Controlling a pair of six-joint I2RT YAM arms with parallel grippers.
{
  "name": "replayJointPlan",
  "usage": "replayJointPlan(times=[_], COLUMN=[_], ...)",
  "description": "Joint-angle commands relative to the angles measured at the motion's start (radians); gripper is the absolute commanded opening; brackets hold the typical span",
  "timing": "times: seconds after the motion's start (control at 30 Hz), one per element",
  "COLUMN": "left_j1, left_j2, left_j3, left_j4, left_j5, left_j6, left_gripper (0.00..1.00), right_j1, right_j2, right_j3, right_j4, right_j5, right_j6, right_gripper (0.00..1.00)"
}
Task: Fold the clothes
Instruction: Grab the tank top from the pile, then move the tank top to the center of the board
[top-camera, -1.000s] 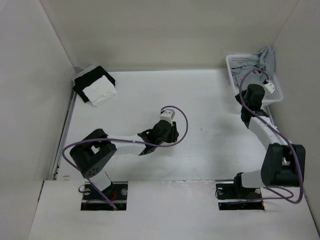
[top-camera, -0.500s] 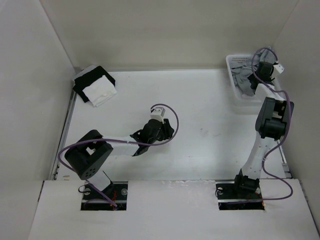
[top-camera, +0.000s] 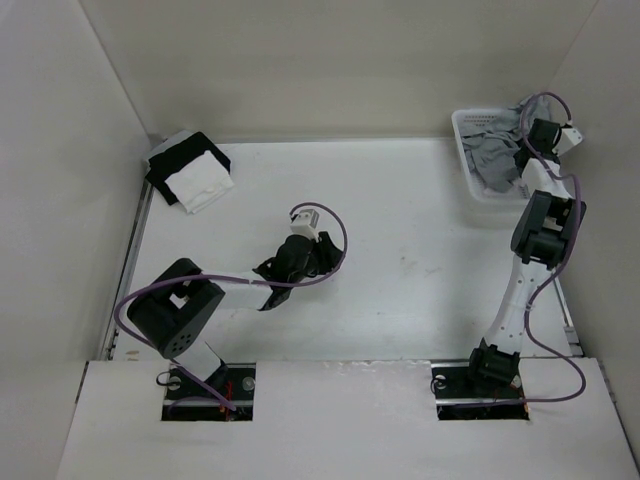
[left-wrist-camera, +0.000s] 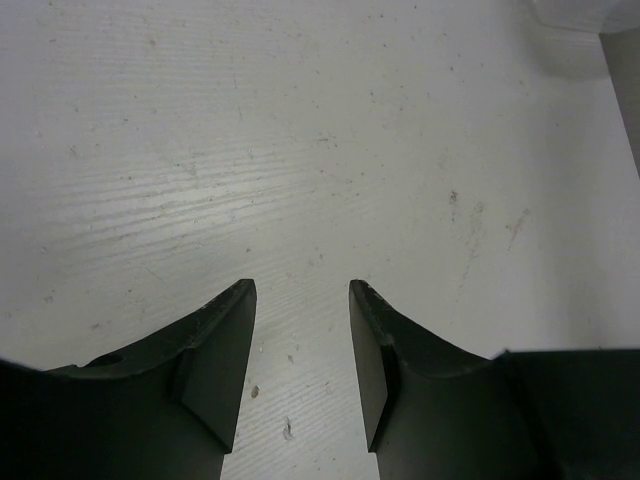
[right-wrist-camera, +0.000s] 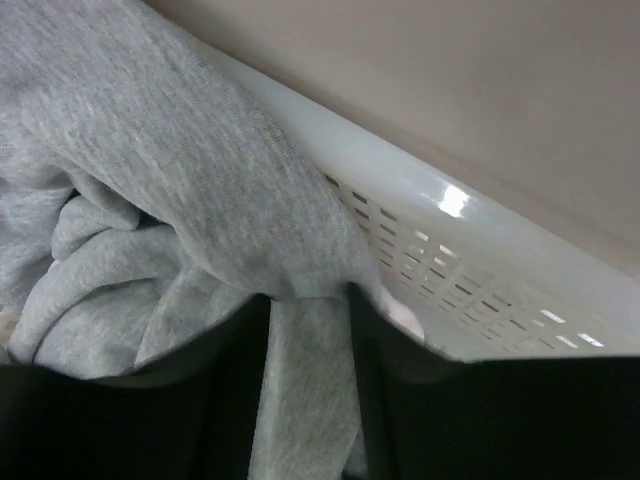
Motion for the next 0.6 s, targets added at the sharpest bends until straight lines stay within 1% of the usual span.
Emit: replayJointPlan(times=[0.0,0.03,0.1,0.17,0.27,0.3,0.33,0.43,0.47,0.5,0.57], left_j1=[0.008,0.008,0.008,0.008,0.007,0.010,0.010,0.010,0.010,0.012,0.021], left_j2=[-0.037,-0.033,-0.023,-0.020,-0.014,-0.020,-0.023,-0.025,-0.026,-0.028,-0.043], left_j3=[-0.012,-0.010,-0.009,-0.007,-0.004,-0.007,-0.009,-0.013,-0.015,-0.016,-0.024], left_j4=[0.081,0.087,0.091,0.092,0.095,0.097,0.097,0.103,0.107,0.109,0.112], left_j5=[0.033,0.033,0.038,0.046,0.052,0.052,0.049,0.053,0.053,0.053,0.047], left_j6=[-0.018,-0.018,-0.021,-0.024,-0.029,-0.031,-0.031,-0.035,-0.040,-0.043,-0.048], left_gripper=[0.41,0.41,0.41,0.41,0.40,0.40,0.40,0.40,0.40,0.40,0.40], right_j1=[-0.032,-0.031,-0.028,-0.013,0.024,0.059,0.070,0.132,0.171,0.187,0.260], right_j2=[0.005,-0.021,-0.082,-0.157,-0.262,-0.376,-0.407,-0.602,-0.703,-0.745,-0.907], right_j3=[0.038,-0.002,-0.083,-0.140,-0.163,-0.209,-0.228,-0.352,-0.404,-0.424,-0.482], right_j4=[0.038,0.086,0.201,0.301,0.338,0.363,0.377,0.473,0.501,0.509,0.524], right_j5=[-0.021,-0.050,-0.105,-0.139,-0.149,-0.152,-0.152,-0.172,-0.176,-0.178,-0.198], right_j6=[0.022,0.024,0.021,0.004,-0.013,-0.013,-0.014,-0.021,-0.022,-0.022,0.001], right_gripper=[0.16,0.07,0.02,0.01,0.00,0.00,0.00,0.00,0.00,0.00,0.00])
